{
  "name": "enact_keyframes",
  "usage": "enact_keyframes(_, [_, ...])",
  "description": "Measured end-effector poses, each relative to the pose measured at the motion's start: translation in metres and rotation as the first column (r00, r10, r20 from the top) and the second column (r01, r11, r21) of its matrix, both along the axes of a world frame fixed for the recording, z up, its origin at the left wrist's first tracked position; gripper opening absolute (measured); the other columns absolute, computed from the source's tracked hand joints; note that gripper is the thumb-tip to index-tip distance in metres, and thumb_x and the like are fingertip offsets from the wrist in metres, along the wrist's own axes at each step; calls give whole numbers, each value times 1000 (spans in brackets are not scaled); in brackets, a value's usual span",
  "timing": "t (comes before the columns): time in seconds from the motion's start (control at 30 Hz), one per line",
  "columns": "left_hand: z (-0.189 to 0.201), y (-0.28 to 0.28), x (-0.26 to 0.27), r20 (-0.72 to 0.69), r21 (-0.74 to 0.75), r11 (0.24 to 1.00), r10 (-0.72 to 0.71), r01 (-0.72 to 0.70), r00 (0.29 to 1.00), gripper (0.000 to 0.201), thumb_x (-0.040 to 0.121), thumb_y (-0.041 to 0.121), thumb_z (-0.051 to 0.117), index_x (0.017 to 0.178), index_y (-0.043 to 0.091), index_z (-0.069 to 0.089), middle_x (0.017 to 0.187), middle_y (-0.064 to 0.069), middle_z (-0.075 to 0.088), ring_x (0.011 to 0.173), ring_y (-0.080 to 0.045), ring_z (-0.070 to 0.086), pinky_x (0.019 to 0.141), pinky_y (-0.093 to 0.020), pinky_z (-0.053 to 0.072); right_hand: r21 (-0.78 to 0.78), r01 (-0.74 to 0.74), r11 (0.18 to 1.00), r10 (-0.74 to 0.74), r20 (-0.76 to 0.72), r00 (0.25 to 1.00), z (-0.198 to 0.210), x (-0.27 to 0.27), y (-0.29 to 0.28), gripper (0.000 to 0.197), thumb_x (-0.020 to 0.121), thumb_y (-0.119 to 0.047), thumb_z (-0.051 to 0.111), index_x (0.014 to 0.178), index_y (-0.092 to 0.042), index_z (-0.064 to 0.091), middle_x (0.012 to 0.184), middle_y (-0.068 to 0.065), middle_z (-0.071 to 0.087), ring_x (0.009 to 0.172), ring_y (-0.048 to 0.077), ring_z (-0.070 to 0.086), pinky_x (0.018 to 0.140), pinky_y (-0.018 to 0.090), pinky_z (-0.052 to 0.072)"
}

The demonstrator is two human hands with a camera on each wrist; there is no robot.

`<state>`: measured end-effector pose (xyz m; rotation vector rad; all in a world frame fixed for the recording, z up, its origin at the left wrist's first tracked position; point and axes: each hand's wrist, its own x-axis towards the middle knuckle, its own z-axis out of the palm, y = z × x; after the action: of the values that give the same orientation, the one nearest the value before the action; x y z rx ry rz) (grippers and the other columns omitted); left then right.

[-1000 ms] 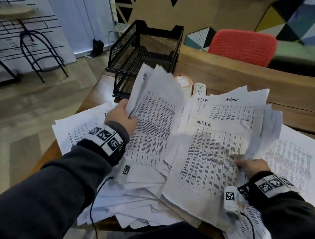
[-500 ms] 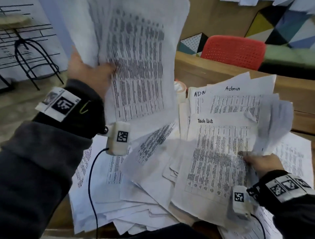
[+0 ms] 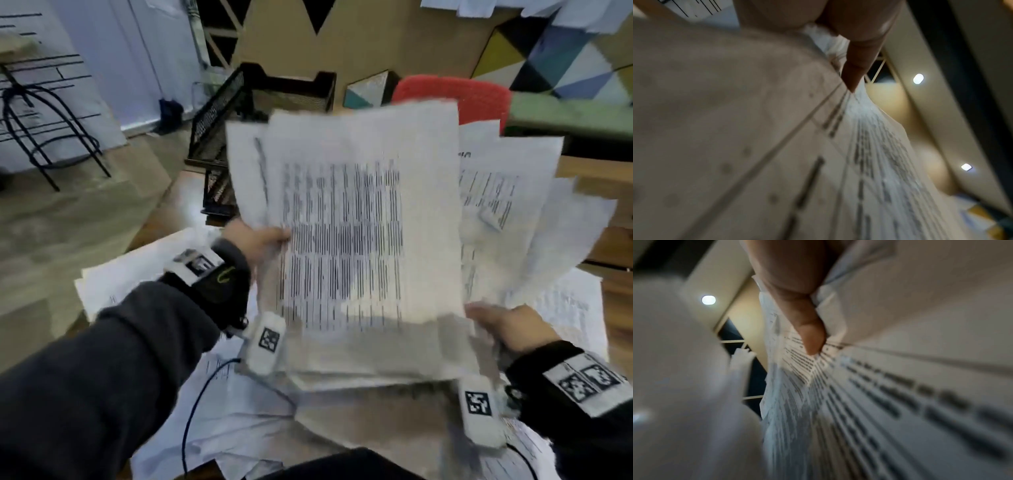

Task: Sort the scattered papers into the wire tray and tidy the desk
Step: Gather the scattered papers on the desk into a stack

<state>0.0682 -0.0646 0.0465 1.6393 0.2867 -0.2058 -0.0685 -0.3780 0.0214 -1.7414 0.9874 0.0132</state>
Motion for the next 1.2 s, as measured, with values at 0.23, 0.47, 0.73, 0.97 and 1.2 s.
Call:
enact_keyframes(0.23, [-59, -19, -51, -412, 410, 847, -159, 339, 897, 74, 80, 19, 69, 139, 2, 29, 139, -13, 44, 125, -32, 45, 100, -36, 39, 387, -14, 922, 52, -88, 995, -60, -18, 27, 37, 65, -3, 77, 91, 18, 61, 66, 25, 68, 49, 31, 67, 53, 42, 58])
enact_keyframes(0.47, [-77, -36, -58, -369, 349, 837, -291, 422, 883, 77, 81, 18, 68, 143, 18, 23, 131, -10, 51, 112, -29, 54, 94, -39, 44, 141, -129, 982, 150, -152, 977, -79, -17, 25, 32, 76, -22, 75, 95, -1, 63, 76, 8, 66, 69, 22, 61, 74, 30, 47])
enact_keyframes(0.73, [-84, -9, -25, -171, 614, 775, -54, 149, 984, 62, 82, 45, 60, 132, 12, 41, 134, -10, 49, 111, -28, 55, 94, -38, 46, 100, 64, 993, -34, -283, 958, -93, -30, -6, 34, 67, -15, 80, 84, 11, 66, 69, 22, 71, 66, 36, 69, 76, 47, 57])
enact_keyframes(0.97, [-101, -22, -29, -407, 716, 525, -220, 459, 887, 79, 67, 28, 74, 131, 8, 32, 117, -10, 55, 101, -29, 58, 86, -35, 51, 183, 111, 977, -56, -279, 959, -107, -30, -11, 38, 66, -16, 81, 91, 10, 67, 72, 23, 71, 64, 38, 69, 75, 44, 56])
enact_keyframes(1.2, [-100, -31, -33, -500, 809, 148, -335, 569, 799, 32, 83, 30, 51, 108, 11, 54, 109, -12, 53, 102, -29, 54, 84, -36, 47, 131, 22, 991, 21, -318, 948, -103, -27, -2, 37, 70, -22, 79, 89, 7, 66, 78, 23, 72, 74, 38, 70, 84, 53, 54])
